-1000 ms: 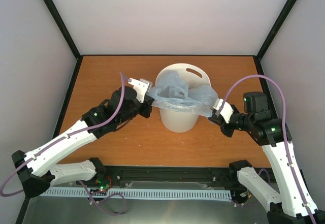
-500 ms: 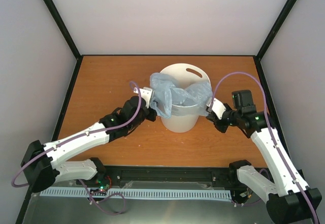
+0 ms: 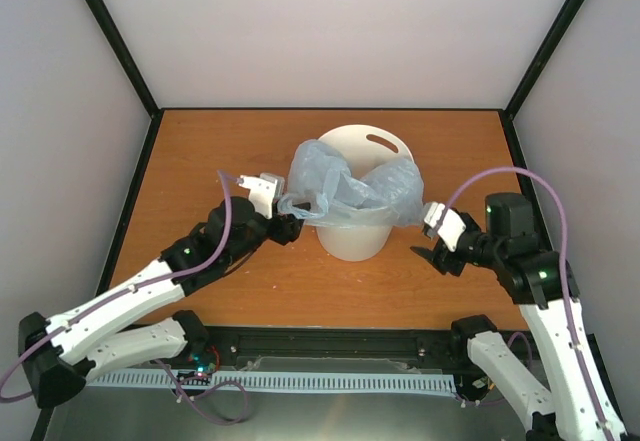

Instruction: Put the trash bags into the trash bin

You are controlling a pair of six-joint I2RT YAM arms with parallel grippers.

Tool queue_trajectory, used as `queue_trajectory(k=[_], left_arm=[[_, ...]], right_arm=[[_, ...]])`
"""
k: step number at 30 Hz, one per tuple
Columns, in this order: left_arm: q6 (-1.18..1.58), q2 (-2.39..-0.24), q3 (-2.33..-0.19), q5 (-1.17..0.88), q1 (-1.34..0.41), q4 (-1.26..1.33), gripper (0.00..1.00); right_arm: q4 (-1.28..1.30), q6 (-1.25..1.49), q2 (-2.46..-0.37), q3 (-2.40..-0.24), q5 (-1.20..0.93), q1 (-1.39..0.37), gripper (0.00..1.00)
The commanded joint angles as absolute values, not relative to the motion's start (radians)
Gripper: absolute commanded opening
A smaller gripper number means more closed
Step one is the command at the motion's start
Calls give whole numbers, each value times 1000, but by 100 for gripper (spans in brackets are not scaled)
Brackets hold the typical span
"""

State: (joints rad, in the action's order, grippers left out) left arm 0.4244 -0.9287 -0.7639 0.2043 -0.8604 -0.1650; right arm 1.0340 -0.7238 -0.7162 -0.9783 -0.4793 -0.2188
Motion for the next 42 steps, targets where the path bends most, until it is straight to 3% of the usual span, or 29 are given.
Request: queue_trajectory(k=[1,5,8,12,18,30,33,37,42], left_arm=[[360,-871,-807,113,-856,-335,71],[325,-815,-809,55,-856,-429,75],[306,-771,-841,57,-856,-505,78],[269,-721,-937,147,-856,-649,78],[167,-690,-1184,321,-856,-892,78],[12,-814,-1395,45,-855,-910,78],[-25,-835,-1451,-43,-856,-902,77],[-57,-829,-1507,-309,-856,-815,76],[-46,-827,-1523,-255,-856,-731,77]], right_arm=[[1192,-752,-668,-1048,-523,-224,71],[1253,-759,-665,-1090,-532,-224,73],[1195,-702,-701,-1114,-427,-223,73],[1111,-680,-745,-1134,-330,-225,73],[1051,-690,-807,-1120,-349,-228,73],[1013,-667,-883,-1137,-481,-229,76],[990,-640,-878,-1132,-450,-229,66],[991,-612,-901,-1150,-434,-230,41],[986,-596,-898,-1173,-422,-229,24]])
